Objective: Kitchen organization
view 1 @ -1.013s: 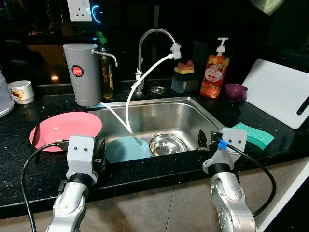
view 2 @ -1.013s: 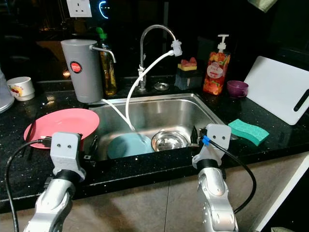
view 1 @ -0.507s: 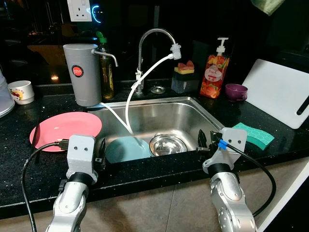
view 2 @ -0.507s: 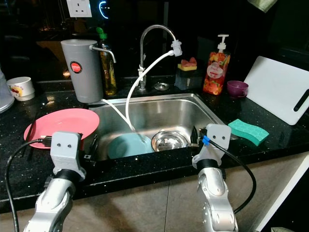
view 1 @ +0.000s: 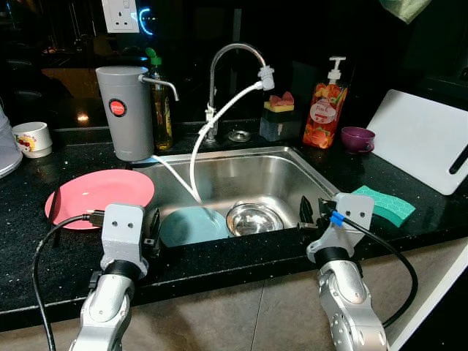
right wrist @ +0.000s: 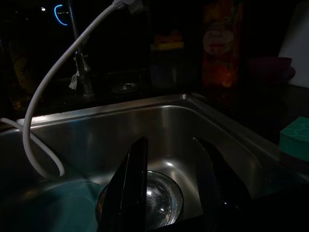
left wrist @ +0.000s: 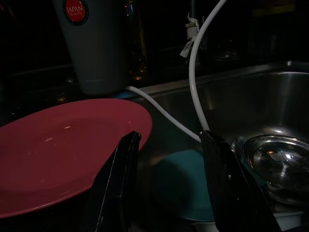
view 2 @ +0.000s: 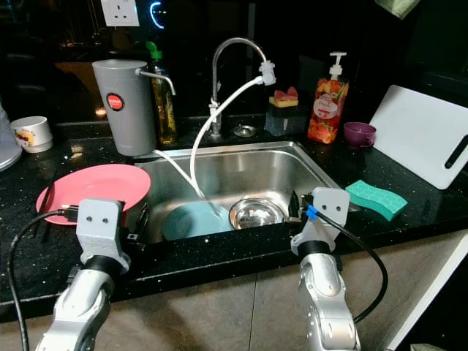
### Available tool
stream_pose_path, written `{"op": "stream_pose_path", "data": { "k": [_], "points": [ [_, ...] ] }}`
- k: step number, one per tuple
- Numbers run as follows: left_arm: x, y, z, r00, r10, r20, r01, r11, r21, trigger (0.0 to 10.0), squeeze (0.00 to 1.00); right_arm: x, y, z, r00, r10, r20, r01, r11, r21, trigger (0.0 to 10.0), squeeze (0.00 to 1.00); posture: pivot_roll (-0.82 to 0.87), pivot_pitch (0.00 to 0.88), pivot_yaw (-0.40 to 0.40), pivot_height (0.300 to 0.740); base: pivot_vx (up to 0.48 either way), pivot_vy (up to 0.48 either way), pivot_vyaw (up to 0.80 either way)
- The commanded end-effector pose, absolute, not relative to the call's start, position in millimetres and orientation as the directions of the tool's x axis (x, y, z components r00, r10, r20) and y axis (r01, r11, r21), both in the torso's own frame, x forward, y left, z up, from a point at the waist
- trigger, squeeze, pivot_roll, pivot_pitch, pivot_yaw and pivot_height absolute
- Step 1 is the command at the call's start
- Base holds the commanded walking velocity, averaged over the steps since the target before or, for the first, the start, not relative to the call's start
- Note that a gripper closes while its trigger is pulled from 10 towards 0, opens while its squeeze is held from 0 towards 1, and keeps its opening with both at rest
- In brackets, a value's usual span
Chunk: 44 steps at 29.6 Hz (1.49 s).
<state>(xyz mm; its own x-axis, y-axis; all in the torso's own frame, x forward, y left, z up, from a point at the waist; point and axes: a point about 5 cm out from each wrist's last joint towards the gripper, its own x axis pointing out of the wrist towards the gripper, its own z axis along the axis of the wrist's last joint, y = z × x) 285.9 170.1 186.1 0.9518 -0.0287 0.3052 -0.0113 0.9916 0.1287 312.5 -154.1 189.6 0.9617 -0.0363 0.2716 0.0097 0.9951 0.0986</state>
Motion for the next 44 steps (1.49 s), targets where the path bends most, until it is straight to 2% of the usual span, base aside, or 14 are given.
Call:
{"op": "stream_pose_path", "data": {
  "k": [1,44],
  "points": [
    [286.8,169.9,189.1,0.948,-0.031,0.318,-0.012,0.991,0.134,10.0,0.00,313.8,-153.5,190.6,0.960,-0.041,0.278,0.010,0.994,0.111,10.0,0.00,0.11,0.032,-0.036,0.740,0.000,0.000,0.00],
    [287.5,169.7,188.8,0.948,-0.031,0.317,-0.012,0.991,0.134,10.0,0.00,314.4,-153.5,191.3,0.959,-0.040,0.280,0.009,0.994,0.111,10.0,0.00,0.10,0.030,-0.036,0.740,0.000,0.000,0.00]
  ]
}}
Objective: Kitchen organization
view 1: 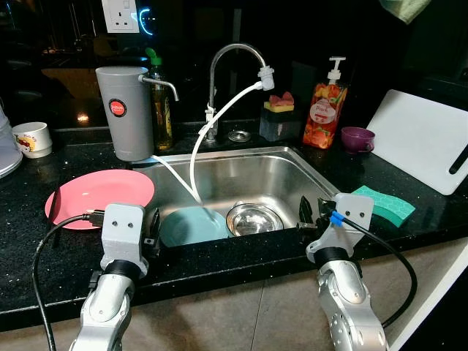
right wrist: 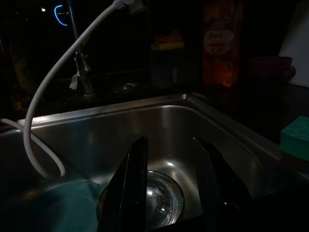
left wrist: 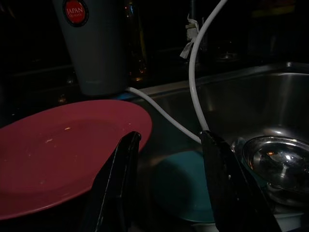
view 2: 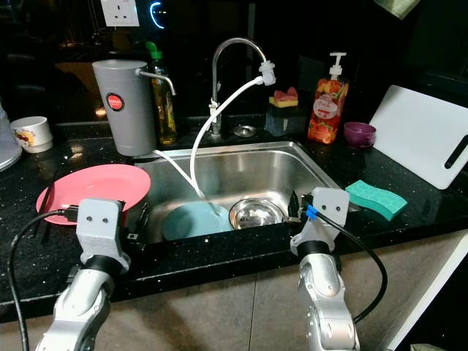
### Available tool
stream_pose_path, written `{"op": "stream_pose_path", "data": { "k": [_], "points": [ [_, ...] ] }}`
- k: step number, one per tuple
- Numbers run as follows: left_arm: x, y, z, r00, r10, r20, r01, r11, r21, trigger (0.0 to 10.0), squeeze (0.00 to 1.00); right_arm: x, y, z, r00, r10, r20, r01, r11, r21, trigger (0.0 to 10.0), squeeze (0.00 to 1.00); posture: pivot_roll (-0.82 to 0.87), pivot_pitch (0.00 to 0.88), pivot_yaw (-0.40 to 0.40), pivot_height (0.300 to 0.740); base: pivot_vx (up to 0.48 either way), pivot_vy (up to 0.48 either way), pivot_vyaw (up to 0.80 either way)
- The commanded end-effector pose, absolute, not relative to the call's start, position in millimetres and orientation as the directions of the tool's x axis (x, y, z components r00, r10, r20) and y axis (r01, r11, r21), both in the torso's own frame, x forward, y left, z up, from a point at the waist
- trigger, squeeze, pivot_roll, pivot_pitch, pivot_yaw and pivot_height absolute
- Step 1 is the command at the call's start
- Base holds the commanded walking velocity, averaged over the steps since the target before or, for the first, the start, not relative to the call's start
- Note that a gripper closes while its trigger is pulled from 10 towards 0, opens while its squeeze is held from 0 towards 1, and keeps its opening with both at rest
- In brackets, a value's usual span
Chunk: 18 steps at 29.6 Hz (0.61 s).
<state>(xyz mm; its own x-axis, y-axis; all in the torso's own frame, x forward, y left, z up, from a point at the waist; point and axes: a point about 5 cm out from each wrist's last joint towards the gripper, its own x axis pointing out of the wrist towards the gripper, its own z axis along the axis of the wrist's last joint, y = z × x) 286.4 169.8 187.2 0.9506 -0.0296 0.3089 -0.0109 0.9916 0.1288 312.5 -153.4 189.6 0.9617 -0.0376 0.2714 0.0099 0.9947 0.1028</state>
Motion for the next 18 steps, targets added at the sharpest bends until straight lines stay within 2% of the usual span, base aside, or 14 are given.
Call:
{"op": "stream_pose_path", "data": {
  "k": [1,18],
  "points": [
    [287.6,169.7,188.8,0.948,-0.031,0.317,-0.012,0.991,0.134,10.0,0.00,314.4,-153.5,191.6,0.959,-0.040,0.280,0.009,0.994,0.110,10.0,0.00,0.10,0.030,-0.036,0.740,0.000,0.000,0.00],
    [287.8,170.0,188.5,0.948,-0.032,0.318,-0.011,0.991,0.135,10.0,0.00,314.6,-153.1,192.0,0.959,-0.037,0.282,0.006,0.994,0.109,10.0,0.00,0.10,0.024,-0.037,0.740,0.000,0.000,0.00]
  ]
}}
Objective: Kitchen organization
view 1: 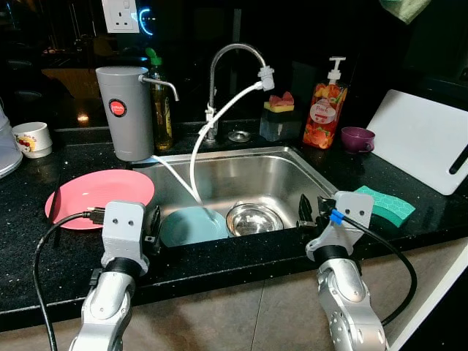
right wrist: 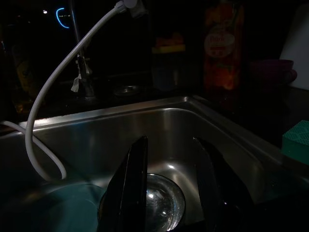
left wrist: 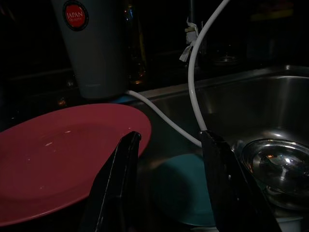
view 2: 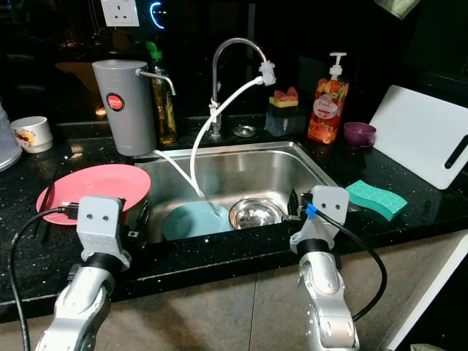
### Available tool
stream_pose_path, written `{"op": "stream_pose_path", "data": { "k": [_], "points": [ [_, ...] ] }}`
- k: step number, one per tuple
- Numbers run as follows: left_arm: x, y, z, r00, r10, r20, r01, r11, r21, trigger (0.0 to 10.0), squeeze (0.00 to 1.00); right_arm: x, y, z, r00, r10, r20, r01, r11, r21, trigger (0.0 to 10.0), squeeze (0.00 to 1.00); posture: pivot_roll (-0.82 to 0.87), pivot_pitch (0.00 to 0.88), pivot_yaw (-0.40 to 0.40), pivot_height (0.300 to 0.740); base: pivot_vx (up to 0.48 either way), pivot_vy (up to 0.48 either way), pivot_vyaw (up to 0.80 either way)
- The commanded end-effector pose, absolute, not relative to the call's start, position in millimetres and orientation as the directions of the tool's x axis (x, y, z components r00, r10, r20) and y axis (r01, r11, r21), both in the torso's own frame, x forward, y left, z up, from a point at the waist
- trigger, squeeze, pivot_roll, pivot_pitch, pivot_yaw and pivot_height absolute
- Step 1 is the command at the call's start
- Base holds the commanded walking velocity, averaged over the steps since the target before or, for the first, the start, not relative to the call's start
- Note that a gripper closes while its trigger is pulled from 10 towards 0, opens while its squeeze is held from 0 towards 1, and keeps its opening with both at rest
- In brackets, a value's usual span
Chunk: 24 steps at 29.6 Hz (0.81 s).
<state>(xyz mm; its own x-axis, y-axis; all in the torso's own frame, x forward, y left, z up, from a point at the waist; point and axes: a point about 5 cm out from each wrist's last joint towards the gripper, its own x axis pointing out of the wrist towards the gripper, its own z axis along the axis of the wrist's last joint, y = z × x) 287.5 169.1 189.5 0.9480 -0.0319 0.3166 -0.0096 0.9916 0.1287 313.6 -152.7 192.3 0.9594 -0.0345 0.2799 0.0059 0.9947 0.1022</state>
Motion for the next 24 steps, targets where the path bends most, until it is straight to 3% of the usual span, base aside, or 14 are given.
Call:
{"op": "stream_pose_path", "data": {
  "k": [1,24],
  "points": [
    [287.8,170.0,188.5,0.948,-0.032,0.317,-0.011,0.991,0.135,10.0,0.00,314.5,-153.0,192.0,0.959,-0.037,0.282,0.006,0.994,0.109,10.0,0.00,0.10,0.024,-0.037,0.740,0.000,0.000,0.00],
    [288.0,170.0,188.5,0.948,-0.032,0.316,-0.011,0.991,0.136,10.0,0.00,314.3,-152.9,191.2,0.959,-0.041,0.280,0.009,0.994,0.113,10.0,0.00,0.11,0.030,-0.034,0.740,0.000,0.000,0.00]
  ]
}}
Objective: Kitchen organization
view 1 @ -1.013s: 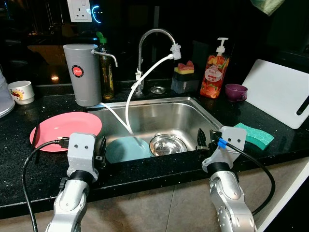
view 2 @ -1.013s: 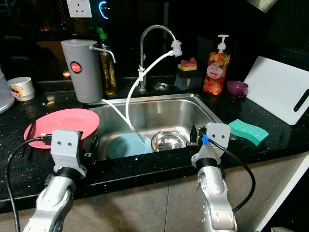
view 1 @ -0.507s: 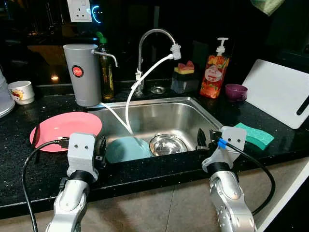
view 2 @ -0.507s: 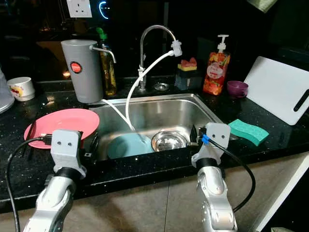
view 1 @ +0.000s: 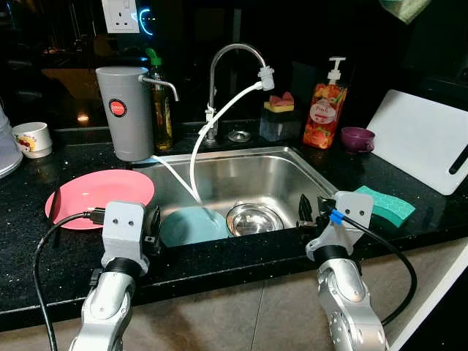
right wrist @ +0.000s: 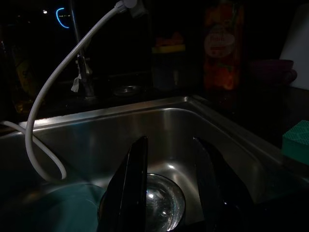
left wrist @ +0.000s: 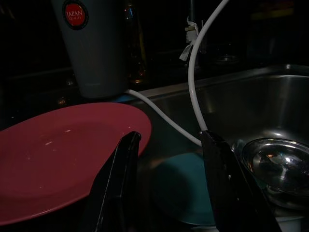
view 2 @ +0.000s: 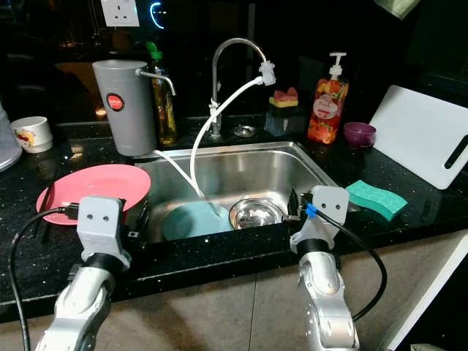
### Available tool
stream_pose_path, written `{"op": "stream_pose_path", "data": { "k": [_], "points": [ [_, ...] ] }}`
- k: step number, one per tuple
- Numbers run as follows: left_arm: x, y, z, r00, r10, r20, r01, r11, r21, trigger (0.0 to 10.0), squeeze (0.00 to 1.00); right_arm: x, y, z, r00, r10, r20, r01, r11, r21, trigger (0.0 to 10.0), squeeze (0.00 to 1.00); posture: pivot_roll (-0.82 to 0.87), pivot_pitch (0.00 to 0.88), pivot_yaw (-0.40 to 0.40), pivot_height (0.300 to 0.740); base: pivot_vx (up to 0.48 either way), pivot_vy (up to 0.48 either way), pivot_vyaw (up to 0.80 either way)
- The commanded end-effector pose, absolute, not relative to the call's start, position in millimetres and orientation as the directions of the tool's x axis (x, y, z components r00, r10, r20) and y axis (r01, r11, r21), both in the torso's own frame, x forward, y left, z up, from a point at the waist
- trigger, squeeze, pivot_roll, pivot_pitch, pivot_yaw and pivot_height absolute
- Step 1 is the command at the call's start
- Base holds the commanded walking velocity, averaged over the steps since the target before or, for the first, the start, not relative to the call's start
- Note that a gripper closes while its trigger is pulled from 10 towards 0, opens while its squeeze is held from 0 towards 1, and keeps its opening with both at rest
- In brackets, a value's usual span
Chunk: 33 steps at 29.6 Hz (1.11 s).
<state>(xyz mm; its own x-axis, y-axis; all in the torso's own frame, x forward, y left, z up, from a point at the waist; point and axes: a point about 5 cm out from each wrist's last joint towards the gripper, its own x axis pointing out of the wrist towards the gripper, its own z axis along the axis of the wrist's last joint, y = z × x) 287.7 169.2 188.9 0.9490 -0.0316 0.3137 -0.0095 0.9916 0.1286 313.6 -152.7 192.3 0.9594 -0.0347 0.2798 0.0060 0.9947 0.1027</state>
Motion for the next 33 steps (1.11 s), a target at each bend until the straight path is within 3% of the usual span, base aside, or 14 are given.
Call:
{"op": "stream_pose_path", "data": {
  "k": [1,33],
  "points": [
    [288.0,170.0,188.5,0.948,-0.032,0.316,-0.011,0.991,0.136,10.0,0.00,314.3,-152.9,191.2,0.959,-0.041,0.280,0.009,0.994,0.113,10.0,0.00,0.11,0.030,-0.034,0.740,0.000,0.000,0.00],
    [287.9,170.3,189.4,0.948,-0.030,0.318,-0.014,0.991,0.135,10.0,0.00,314.3,-152.9,191.1,0.959,-0.043,0.280,0.011,0.993,0.115,10.0,0.00,0.11,0.032,-0.034,0.740,0.000,0.000,0.00]
  ]
}}
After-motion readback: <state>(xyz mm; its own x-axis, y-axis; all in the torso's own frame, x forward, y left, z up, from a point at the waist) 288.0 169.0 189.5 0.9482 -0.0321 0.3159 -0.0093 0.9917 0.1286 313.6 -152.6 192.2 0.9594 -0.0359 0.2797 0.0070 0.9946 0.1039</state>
